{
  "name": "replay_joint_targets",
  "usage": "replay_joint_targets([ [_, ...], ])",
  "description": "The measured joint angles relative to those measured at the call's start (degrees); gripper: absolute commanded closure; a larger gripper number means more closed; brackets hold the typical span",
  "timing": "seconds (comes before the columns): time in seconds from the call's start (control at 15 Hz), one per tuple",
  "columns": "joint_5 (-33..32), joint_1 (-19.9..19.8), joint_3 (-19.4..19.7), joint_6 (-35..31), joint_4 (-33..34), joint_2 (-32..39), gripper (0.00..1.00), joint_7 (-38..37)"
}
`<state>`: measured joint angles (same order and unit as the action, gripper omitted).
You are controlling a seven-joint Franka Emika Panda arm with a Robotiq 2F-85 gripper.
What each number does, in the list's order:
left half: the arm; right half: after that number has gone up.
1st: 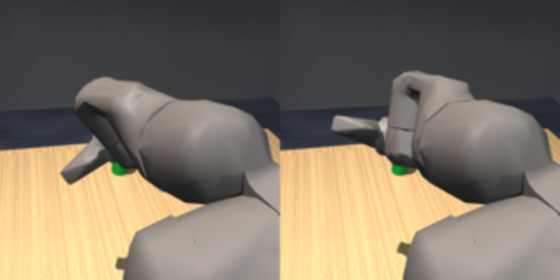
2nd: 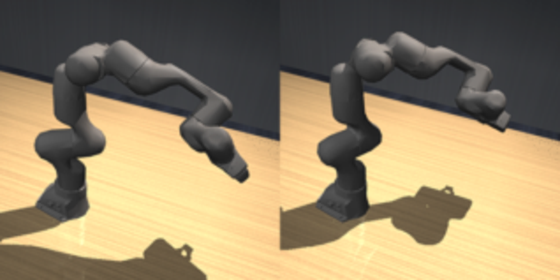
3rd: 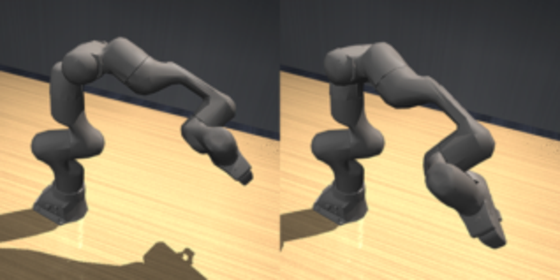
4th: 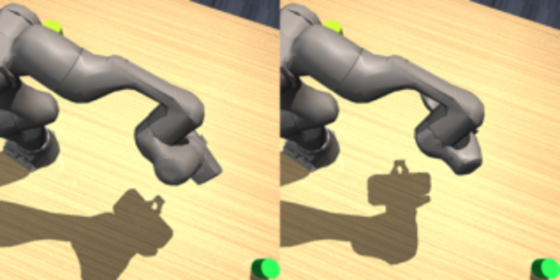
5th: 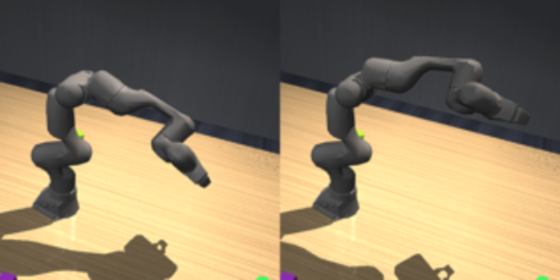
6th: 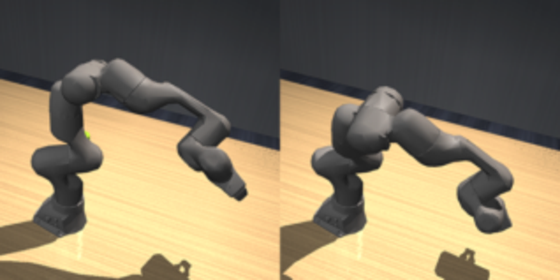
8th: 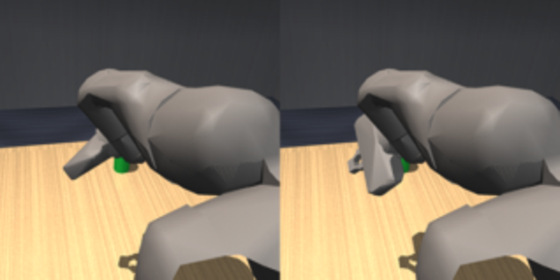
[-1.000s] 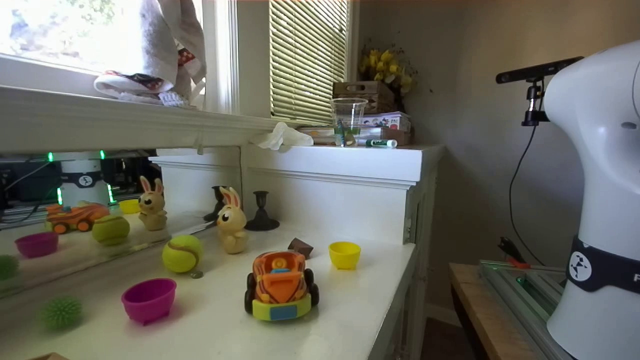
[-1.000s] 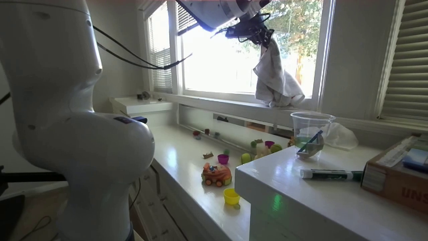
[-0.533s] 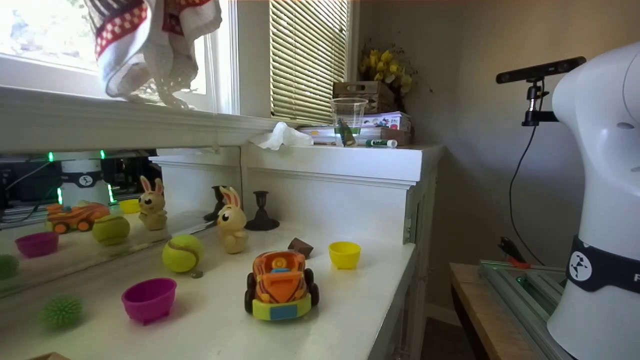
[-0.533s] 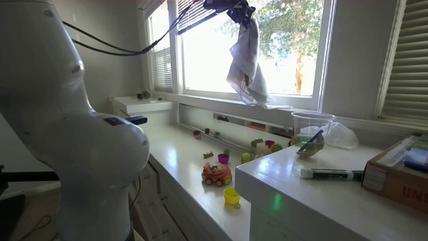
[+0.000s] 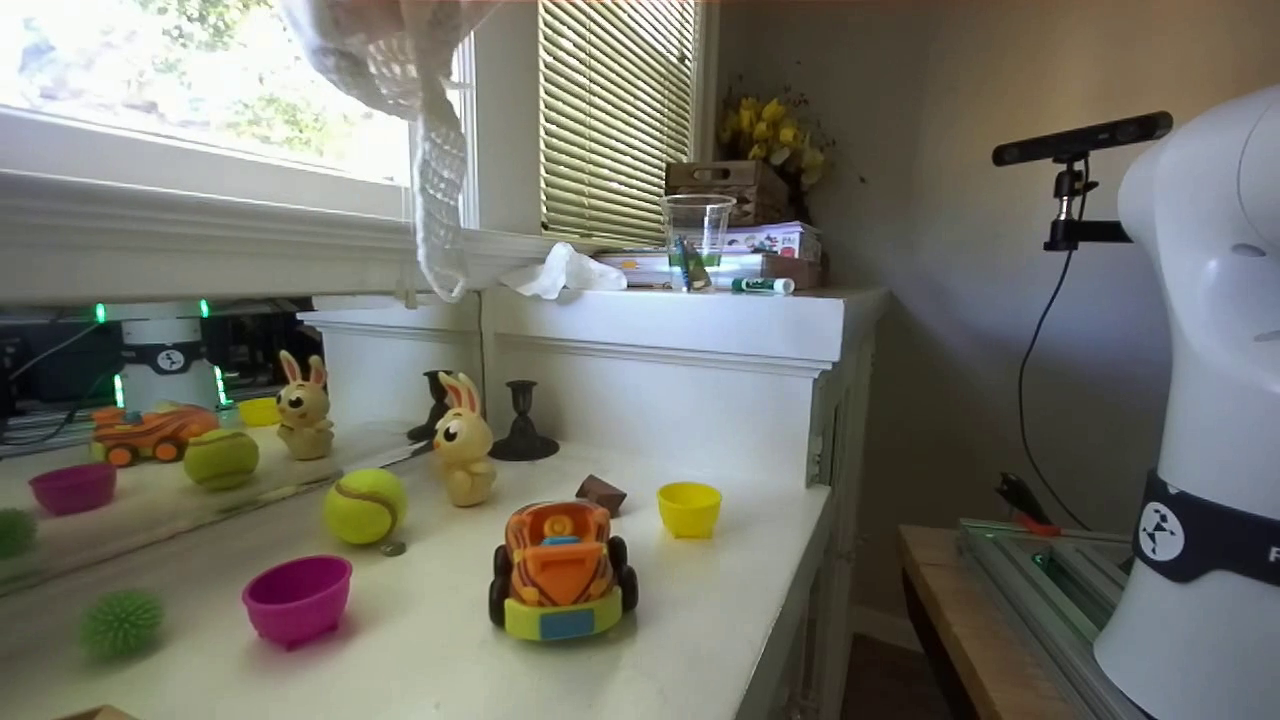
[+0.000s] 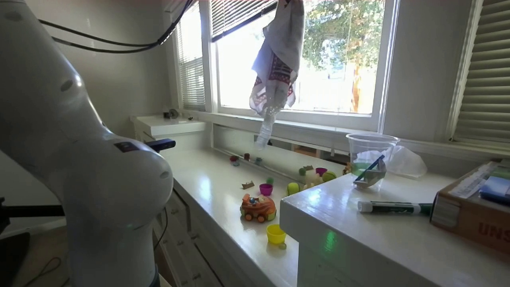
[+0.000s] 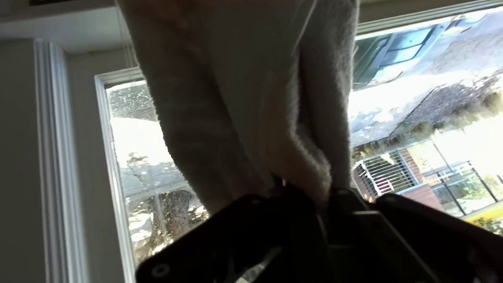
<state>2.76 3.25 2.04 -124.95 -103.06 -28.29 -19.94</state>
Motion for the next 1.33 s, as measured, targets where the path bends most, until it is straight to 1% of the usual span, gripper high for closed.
replay_joint_targets([
  [0.33, -0.42, -9.32, 0.16, 1.36, 2.54, -0.97, 0.98, -2.52],
  [0.53, -0.48, -14.16, 0.83, 1.69, 3.35, -1.0, 0.98, -4.9],
  [0.93, -1.63, -22.25, 2.21, 1.69, 4.69, -1.21, 0.98, -11.79],
  [1.33, -3.91, -29.0, 5.93, 1.69, 6.26, -1.22, 0.98, -18.46],
])
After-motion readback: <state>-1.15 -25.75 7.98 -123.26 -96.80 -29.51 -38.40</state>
